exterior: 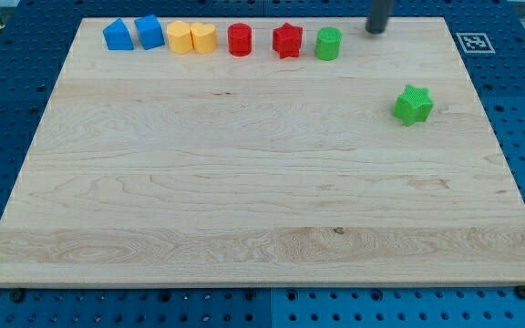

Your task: Push the green circle towards green star

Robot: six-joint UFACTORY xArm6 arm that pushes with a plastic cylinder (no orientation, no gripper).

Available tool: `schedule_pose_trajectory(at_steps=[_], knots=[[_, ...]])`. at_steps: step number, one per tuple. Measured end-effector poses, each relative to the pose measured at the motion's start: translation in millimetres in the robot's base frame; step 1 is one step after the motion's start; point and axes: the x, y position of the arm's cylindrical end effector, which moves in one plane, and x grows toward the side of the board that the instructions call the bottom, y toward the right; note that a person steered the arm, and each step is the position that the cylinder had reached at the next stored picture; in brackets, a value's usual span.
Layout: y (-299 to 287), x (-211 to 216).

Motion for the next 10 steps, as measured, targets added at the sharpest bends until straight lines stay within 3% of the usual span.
schedule_pose_trajectory(at_steps=[1, 3, 6, 8, 10], knots=[[-53.9, -8.5], [-77.4, 15.3], [-51.3, 91.2], [-7.7, 71.3], [-7.7, 117.2]])
